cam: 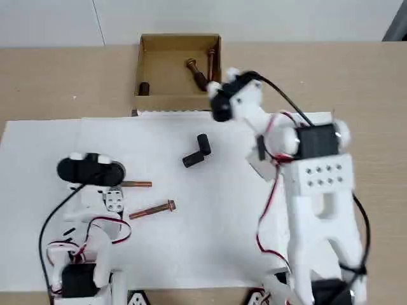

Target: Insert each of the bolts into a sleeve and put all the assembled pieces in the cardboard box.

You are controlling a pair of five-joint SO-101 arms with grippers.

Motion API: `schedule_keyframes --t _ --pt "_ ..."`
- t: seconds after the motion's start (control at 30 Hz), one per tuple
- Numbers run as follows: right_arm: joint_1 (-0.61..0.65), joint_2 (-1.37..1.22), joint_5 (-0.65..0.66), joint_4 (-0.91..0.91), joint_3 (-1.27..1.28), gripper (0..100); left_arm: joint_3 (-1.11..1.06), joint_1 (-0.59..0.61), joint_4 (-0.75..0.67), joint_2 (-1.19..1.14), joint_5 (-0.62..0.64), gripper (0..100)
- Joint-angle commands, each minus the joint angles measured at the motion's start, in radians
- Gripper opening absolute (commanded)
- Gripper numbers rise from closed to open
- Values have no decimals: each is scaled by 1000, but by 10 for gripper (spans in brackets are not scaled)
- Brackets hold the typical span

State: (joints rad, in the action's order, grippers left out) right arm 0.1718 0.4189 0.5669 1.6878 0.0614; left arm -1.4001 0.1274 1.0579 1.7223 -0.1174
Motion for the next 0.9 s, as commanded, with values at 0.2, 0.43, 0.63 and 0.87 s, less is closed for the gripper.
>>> schedule_keyframes --t 0.2,0.43,0.63,0.87 --pt "-191 242 44 -71 316 4 460 -63 124 -531 -6 7" --pt "-222 343 71 -153 497 4 730 -203 290 -896 -12 8" --pt "-223 397 71 -206 577 4 848 -339 404 -1128 -166 7" --pt "-222 406 69 -263 637 4 874 -387 460 -1255 -371 7"
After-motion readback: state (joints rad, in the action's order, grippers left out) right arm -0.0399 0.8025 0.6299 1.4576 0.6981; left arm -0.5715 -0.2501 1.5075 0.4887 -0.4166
